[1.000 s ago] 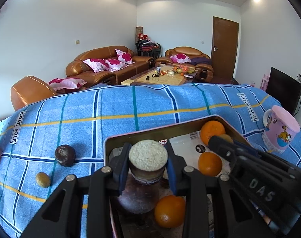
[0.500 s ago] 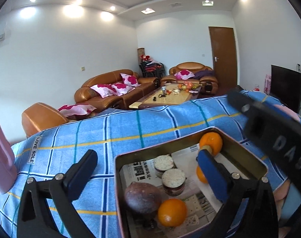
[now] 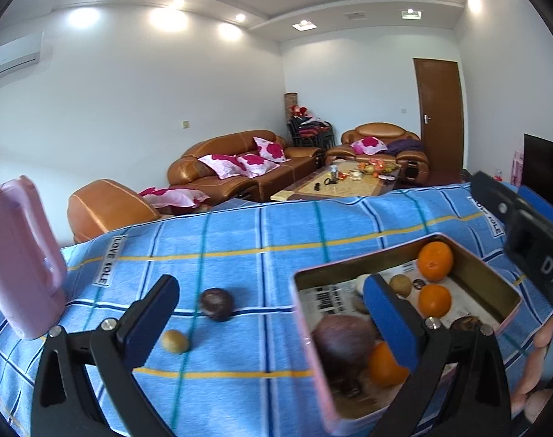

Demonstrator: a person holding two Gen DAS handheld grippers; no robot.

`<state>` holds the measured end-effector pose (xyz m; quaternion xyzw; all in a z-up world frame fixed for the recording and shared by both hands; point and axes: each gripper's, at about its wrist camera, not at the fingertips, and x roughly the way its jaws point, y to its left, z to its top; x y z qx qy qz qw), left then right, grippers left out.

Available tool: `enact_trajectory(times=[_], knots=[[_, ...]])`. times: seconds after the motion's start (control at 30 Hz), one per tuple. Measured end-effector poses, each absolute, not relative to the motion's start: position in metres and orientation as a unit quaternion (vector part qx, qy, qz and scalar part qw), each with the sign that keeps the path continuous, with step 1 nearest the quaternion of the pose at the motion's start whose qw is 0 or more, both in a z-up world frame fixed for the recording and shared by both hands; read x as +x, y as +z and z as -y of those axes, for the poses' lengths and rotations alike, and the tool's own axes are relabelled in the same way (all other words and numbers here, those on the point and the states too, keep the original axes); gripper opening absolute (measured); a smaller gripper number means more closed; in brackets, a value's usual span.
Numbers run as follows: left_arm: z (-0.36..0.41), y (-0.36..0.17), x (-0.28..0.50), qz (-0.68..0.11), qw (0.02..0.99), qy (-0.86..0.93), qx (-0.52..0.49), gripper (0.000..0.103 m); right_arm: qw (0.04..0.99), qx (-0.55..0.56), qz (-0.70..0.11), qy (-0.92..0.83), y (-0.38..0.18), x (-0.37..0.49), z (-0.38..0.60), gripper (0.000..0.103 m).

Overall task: Organize fruits
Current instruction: 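Move both grippers back toward the dark brown fruit and small yellow fruit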

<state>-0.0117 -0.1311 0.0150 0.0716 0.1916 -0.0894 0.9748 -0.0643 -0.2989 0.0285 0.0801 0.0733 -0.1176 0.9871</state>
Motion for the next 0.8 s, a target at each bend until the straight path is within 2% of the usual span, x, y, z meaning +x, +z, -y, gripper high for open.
enact_trajectory(times=[0.47, 0.8], knots=[[0.075, 0.013, -0.013, -0.192, 0.976, -0.052, 0.085, 0.103, 0.98, 0.12, -0.111, -0.113, 0.019, -0.065, 0.285, 0.074], [0.036, 0.007, 0.004, -0.215, 0.973, -0.02, 0.08, 0.103, 0.983, 0.1, -0.143, -0.059, 0.02, -0.048, 0.227, 0.074]])
